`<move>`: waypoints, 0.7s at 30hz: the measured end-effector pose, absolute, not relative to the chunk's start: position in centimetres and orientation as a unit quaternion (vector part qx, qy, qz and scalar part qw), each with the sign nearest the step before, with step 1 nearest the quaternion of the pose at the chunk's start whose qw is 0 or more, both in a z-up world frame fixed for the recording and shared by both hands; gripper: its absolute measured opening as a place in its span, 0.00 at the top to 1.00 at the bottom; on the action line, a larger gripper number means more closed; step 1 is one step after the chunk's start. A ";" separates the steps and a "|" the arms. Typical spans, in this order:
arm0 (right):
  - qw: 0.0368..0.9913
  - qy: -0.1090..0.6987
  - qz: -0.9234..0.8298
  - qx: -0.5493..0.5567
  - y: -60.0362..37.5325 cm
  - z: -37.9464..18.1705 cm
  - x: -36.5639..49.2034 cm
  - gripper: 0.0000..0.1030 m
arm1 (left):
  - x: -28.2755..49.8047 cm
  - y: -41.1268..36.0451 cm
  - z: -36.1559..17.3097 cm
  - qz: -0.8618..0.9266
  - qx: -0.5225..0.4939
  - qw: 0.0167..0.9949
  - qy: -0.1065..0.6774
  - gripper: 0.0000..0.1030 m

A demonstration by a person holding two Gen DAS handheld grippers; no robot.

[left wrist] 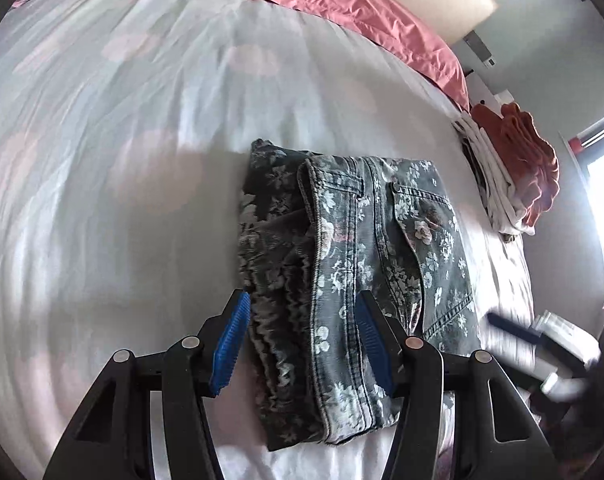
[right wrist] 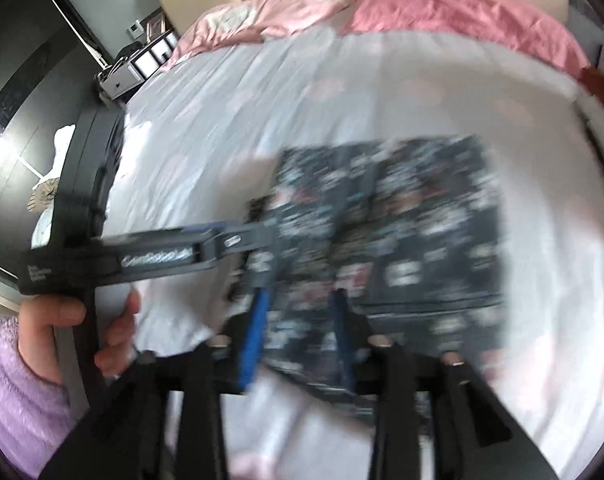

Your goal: Fold clothes

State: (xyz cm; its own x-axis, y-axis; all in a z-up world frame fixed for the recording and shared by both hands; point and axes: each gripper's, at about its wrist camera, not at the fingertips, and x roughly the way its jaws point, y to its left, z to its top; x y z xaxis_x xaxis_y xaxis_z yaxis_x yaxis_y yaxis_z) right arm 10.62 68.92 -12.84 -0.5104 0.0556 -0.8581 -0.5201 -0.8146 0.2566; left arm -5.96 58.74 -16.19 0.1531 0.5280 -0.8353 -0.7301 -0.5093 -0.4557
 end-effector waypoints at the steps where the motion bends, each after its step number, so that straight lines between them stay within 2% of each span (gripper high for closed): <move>1: 0.189 0.251 0.831 -0.460 70.4 -12.7 11.6 0.45 | -5.9 59.0 -16.3 0.650 -0.579 0.484 0.089 0.45; 2: 0.204 0.256 0.826 -0.458 72.2 -12.8 12.1 0.40 | -5.8 59.1 -16.6 0.655 -0.576 0.480 0.094 0.45; 6: 0.253 0.319 0.804 -0.433 76.8 -16.0 15.2 0.39 | -5.8 59.6 -17.2 0.670 -0.562 0.476 0.094 0.39; 9: 0.238 0.365 0.797 -0.418 78.5 -18.1 16.0 0.39 | -6.1 59.9 -17.8 0.681 -0.554 0.470 0.094 0.39; 13: 0.208 0.376 0.803 -0.412 78.7 -18.6 15.3 0.39 | -6.9 60.0 -19.2 0.677 -0.565 0.464 0.079 0.29; 18: 0.199 0.386 0.797 -0.419 79.0 -19.8 14.3 0.38 | -6.8 60.5 -19.7 0.674 -0.560 0.476 0.076 0.28; 21: 0.188 0.425 0.785 -0.410 80.2 -21.0 14.7 0.38 | -6.9 60.7 -19.9 0.672 -0.554 0.487 0.067 0.29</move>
